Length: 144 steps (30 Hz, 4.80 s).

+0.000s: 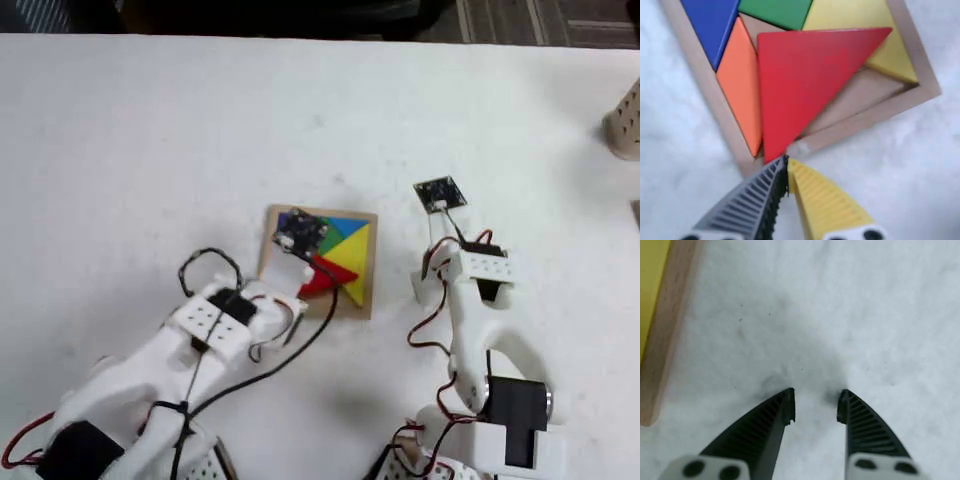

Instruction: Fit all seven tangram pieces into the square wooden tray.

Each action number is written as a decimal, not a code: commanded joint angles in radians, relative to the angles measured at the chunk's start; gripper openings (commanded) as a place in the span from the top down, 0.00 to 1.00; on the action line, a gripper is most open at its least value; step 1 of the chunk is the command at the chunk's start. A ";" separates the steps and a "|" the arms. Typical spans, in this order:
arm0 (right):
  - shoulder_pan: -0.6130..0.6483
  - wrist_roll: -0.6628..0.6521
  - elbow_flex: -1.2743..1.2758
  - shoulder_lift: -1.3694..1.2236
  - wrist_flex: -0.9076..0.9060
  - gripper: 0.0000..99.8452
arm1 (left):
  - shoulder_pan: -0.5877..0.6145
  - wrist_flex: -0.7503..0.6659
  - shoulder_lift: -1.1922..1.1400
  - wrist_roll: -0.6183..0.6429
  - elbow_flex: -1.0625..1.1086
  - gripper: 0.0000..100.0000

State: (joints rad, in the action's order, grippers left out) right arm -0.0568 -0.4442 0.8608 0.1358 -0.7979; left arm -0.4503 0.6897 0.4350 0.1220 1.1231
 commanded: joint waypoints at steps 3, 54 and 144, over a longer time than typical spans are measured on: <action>0.005 -0.008 0.005 0.030 -0.010 0.86 | 0.007 -0.003 0.005 0.009 -0.060 0.98; 0.008 -0.015 0.005 0.030 -0.010 0.86 | -0.056 -0.259 -0.038 0.130 -0.219 0.98; 0.012 -0.011 0.005 0.030 -0.010 0.86 | -0.278 -0.126 -0.025 0.190 0.006 0.98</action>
State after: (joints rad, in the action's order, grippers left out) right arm -0.0568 -0.4457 0.8608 0.1358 -0.7979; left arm -0.7541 0.5838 0.4120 0.3000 1.1738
